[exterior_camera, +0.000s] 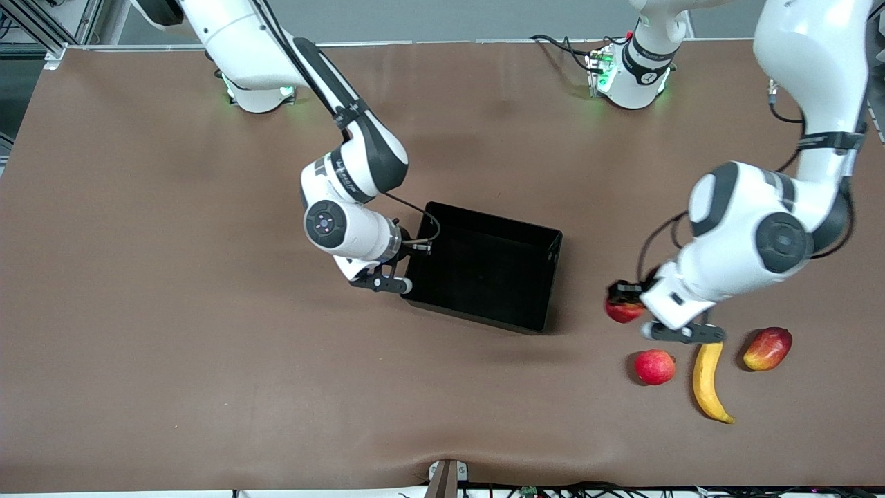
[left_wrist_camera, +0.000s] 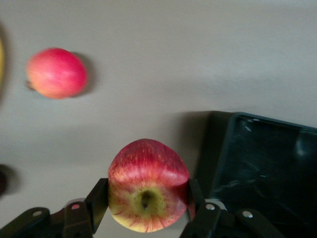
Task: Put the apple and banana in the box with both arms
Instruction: 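Carry the apple into the box and open the left gripper, then move the left gripper back toward the yellow banana, then lower the left gripper and close it on the banana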
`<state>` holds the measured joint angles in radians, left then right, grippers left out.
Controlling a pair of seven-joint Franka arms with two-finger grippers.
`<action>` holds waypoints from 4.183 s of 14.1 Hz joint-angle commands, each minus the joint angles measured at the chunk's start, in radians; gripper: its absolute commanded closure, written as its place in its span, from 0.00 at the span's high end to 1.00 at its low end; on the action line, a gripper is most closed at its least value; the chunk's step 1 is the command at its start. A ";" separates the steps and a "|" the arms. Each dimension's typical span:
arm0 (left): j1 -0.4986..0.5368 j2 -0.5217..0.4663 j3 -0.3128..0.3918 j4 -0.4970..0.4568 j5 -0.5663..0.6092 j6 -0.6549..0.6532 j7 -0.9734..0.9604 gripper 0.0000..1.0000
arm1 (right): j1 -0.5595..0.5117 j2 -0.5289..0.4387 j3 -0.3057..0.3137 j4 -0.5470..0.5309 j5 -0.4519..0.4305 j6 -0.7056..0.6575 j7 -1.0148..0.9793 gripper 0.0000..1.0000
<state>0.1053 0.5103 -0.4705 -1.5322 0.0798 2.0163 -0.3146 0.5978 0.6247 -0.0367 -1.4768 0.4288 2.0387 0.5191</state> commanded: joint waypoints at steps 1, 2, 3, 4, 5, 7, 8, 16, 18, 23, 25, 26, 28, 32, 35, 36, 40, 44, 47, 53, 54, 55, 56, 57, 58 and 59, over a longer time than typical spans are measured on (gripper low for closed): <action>-0.085 -0.012 -0.004 -0.009 0.003 0.005 -0.121 0.00 | -0.076 -0.020 0.003 0.166 -0.170 -0.208 0.004 1.00; -0.126 0.000 -0.004 -0.008 0.003 0.013 -0.142 0.00 | -0.113 -0.022 0.006 0.203 -0.214 -0.253 -0.001 1.00; -0.163 0.008 0.001 -0.006 0.003 0.022 -0.150 0.00 | -0.140 -0.025 0.004 0.231 -0.219 -0.296 -0.004 1.00; -0.191 0.019 0.003 -0.008 0.015 0.041 -0.153 0.00 | -0.171 -0.026 0.003 0.251 -0.219 -0.346 -0.004 1.00; -0.218 0.025 0.003 -0.009 0.037 0.061 -0.159 0.00 | -0.197 -0.036 0.003 0.271 -0.223 -0.398 -0.004 1.00; -0.242 0.054 0.003 -0.016 0.093 0.067 -0.225 0.00 | -0.248 -0.069 -0.002 0.300 -0.240 -0.492 -0.011 1.00; -0.265 0.071 0.003 -0.020 0.115 0.067 -0.250 0.00 | -0.288 -0.080 0.003 0.303 -0.239 -0.526 -0.037 1.00; -0.289 0.146 0.003 -0.118 0.132 0.121 -0.262 0.00 | -0.406 -0.486 0.003 -0.098 -0.317 -0.408 -0.155 1.00; -0.292 0.149 0.001 -0.135 0.132 0.121 -0.264 0.00 | -0.463 -0.522 0.003 -0.112 -0.317 -0.419 -0.248 1.00; -0.291 0.181 0.006 -0.122 0.133 0.122 -0.264 1.00 | -0.564 -0.620 0.003 -0.109 -0.318 -0.485 -0.364 1.00; -0.289 0.169 0.004 -0.106 0.137 0.122 -0.264 1.00 | -0.605 -0.649 0.001 -0.100 -0.320 -0.523 -0.463 1.00; -0.280 0.159 0.004 -0.095 0.138 0.119 -0.261 1.00 | -0.627 -0.655 0.001 -0.088 -0.320 -0.567 -0.496 1.00; -0.257 0.114 0.006 -0.056 0.137 0.099 -0.251 1.00 | -0.642 -0.654 0.001 -0.059 -0.323 -0.601 -0.501 1.00; -0.129 0.080 0.004 0.105 0.137 -0.040 -0.167 1.00 | -0.639 -0.646 0.006 -0.014 -0.396 -0.635 -0.502 1.00; -0.014 0.109 0.007 0.121 0.132 -0.031 0.035 1.00 | -0.638 -0.646 0.008 -0.017 -0.412 -0.634 -0.504 1.00; 0.028 0.129 0.009 0.130 0.133 -0.013 0.095 1.00 | -0.642 -0.646 0.006 -0.017 -0.409 -0.612 -0.504 1.00; 0.120 0.171 0.061 0.132 0.140 0.080 0.307 1.00 | -0.638 -0.648 0.008 -0.019 -0.420 -0.617 -0.545 1.00; 0.120 0.220 0.134 0.132 0.164 0.199 0.364 1.00 | -0.664 -0.646 0.004 -0.022 -0.420 -0.618 -0.633 1.00; 0.120 0.269 0.184 0.132 0.164 0.323 0.457 1.00 | -0.668 -0.646 0.003 -0.022 -0.415 -0.623 -0.631 1.00; 0.120 0.401 0.237 0.164 0.163 0.510 0.514 1.00 | -0.673 -0.645 0.003 -0.023 -0.407 -0.624 -0.631 1.00; 0.120 0.402 0.245 0.164 0.163 0.515 0.517 1.00 | -0.673 -0.646 0.003 -0.022 -0.407 -0.626 -0.631 1.00; 0.120 0.402 0.248 0.161 0.163 0.515 0.519 1.00 | -0.675 -0.645 0.003 -0.022 -0.407 -0.626 -0.631 1.00; 0.122 0.404 0.248 0.161 0.163 0.515 0.517 1.00 | -0.675 -0.646 0.003 -0.023 -0.407 -0.627 -0.631 1.00; 0.122 0.404 0.248 0.159 0.163 0.515 0.513 0.83 | -0.675 -0.645 0.003 -0.022 -0.407 -0.627 -0.631 1.00; 0.120 0.404 0.248 0.159 0.164 0.515 0.508 0.52 | -0.676 -0.645 0.003 -0.023 -0.407 -0.627 -0.631 1.00; 0.120 0.402 0.250 0.159 0.166 0.513 0.509 0.27 | -0.684 -0.645 0.003 -0.023 -0.406 -0.629 -0.631 1.00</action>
<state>0.2316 0.9094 -0.2275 -1.3898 0.2202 2.5296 0.1977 -0.0562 -0.0192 -0.0469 -1.5045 0.0261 1.4209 -0.0967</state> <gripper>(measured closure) 0.189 0.000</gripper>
